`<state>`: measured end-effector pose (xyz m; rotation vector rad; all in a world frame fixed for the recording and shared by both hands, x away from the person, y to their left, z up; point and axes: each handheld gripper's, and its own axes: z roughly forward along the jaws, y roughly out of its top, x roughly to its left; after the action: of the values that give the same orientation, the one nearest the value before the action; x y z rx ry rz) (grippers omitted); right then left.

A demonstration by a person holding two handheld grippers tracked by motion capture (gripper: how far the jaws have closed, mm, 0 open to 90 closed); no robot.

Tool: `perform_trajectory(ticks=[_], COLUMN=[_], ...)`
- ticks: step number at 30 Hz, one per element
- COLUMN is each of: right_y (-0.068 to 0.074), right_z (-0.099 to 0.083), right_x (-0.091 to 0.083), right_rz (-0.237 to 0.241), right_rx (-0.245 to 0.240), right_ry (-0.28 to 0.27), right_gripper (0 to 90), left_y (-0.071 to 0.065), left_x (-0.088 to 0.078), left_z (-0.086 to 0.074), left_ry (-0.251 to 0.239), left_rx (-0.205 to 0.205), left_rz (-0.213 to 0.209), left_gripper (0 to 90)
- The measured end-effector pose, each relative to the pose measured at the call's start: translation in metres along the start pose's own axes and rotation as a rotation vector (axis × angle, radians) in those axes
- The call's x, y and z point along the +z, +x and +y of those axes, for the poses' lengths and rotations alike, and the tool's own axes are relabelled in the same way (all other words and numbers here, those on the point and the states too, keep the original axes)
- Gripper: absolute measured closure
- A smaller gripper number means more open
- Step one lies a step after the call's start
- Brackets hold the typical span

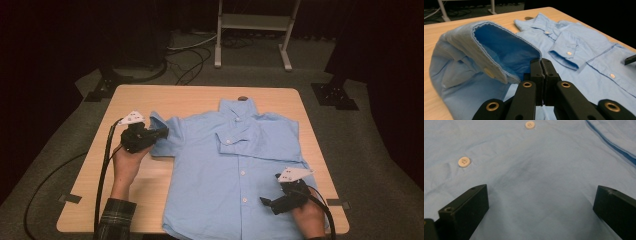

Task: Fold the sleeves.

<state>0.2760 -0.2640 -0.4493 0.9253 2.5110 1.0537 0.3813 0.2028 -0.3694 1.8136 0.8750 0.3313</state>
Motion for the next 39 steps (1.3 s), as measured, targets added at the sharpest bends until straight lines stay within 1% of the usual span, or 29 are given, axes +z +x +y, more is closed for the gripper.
perform_trajectory(ticks=[5,7,11,12,15,17,23,26,31,33,34,37,39], right_y=[0.0,0.0,0.0,0.0,0.0,0.0,0.0,0.0,0.0,0.0,0.0,0.0,0.0], right_z=[0.0,0.0,0.0,0.0,0.0,0.0,0.0,0.0,0.0,0.0,0.0,0.0,0.0], right_x=[0.0,0.0,0.0,0.0,0.0,0.0,0.0,0.0,0.0,0.0,0.0,0.0,0.0], right_rz=[0.0,0.0,0.0,0.0,-0.001,-0.001,0.0,0.0,0.0,0.0,0.0,0.0,0.0], right_rx=[0.0,0.001,0.002,0.001,-0.002,0.0,0.0,0.0,0.001,0.001,-0.001,-0.001,-0.001], right_ry=[0.0,0.0,-0.001,0.0,-0.001,-0.001,0.0,0.0,0.0,0.0,0.0,0.0,0.0], right_gripper=[0.0,0.0,0.0,0.0,0.0,0.0,0.0,0.0,0.0,0.0,0.0,0.0,0.0], left_y=[-0.007,-0.009,-0.014,-0.015,-0.021,-0.026,-0.039,-0.046,-0.056,-0.059,-0.063,-0.069,-0.073], left_x=[0.012,0.016,0.026,0.029,0.036,0.041,0.057,0.065,0.077,0.079,0.084,0.089,0.093], left_z=[0.007,0.008,0.013,0.014,0.017,0.02,0.028,0.033,0.039,0.04,0.043,0.046,0.049], left_ry=[0.006,-0.006,0.003,0.006,0.015,0.008,0.025,0.021,0.029,0.028,0.03,0.022,0.028], left_rx=[0.018,0.018,0.021,0.029,0.038,0.046,0.07,0.082,0.098,0.1,0.104,0.114,0.118], left_rz=[-0.019,-0.031,-0.043,-0.046,-0.058,-0.068,-0.088,-0.1,-0.122,-0.126,-0.136,-0.148,-0.155], left_gripper=[88.9,88.9,89.0,88.9,89.0,89.0,88.9,89.0,88.9,89.0,89.0,89.0,89.0])
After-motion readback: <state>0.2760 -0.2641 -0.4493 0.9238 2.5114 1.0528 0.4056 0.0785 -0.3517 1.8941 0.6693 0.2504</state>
